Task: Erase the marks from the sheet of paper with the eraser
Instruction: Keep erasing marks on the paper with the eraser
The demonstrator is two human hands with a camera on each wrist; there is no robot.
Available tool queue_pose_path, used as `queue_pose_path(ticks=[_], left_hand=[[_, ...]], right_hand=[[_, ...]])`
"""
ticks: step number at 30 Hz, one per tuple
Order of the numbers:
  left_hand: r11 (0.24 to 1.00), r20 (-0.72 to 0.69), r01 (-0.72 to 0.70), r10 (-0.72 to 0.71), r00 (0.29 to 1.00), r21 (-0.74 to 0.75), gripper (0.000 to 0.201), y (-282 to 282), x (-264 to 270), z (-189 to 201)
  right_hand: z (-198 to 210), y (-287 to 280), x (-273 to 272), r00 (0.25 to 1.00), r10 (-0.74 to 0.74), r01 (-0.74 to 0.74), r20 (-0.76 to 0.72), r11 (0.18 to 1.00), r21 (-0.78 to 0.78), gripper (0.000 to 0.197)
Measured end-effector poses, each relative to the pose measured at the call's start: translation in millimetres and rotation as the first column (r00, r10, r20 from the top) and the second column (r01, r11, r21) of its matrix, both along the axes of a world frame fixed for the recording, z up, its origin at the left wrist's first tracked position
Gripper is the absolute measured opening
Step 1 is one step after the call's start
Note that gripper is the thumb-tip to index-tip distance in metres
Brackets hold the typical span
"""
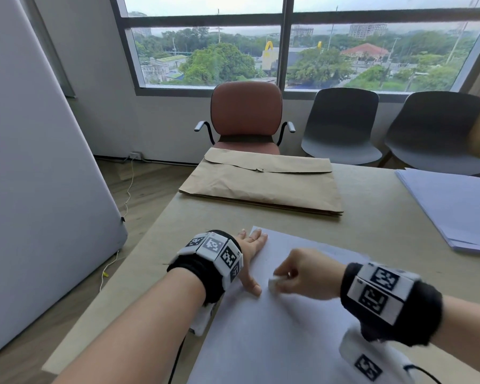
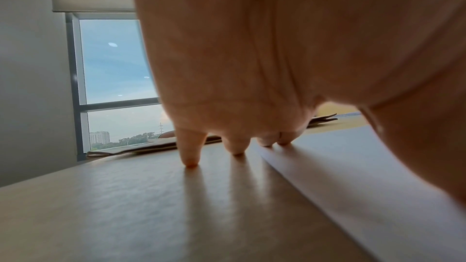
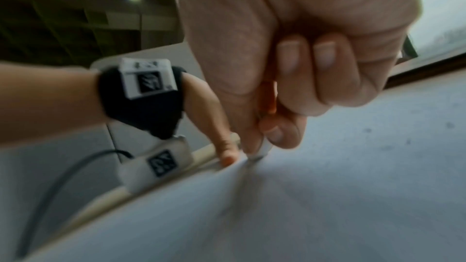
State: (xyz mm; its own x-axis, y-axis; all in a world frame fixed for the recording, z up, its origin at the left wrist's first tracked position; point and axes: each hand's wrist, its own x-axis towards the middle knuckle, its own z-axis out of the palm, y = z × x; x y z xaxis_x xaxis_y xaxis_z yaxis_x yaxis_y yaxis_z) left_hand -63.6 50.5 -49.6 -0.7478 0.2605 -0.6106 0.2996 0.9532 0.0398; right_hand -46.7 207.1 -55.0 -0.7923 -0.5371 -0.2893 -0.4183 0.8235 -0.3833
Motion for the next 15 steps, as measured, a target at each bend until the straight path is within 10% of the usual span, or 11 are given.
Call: queue_pose_path(ticks=[10,15], left_hand=[[1.0,-0.027,0.032,-0.032,0.999,0.0,0.11,15,0,6],[0.999,-0.059,-0.001,0.003,0.998,0.033,0.115,15,6,-7]], right_hand=[[-2,9,-38,0.951,-0.303,0.309,0.058,0.938,-0.158,0.022],[-5,4,-7,0.995,-0.094,0.097,0.036,0.992,-0.076,0.025]])
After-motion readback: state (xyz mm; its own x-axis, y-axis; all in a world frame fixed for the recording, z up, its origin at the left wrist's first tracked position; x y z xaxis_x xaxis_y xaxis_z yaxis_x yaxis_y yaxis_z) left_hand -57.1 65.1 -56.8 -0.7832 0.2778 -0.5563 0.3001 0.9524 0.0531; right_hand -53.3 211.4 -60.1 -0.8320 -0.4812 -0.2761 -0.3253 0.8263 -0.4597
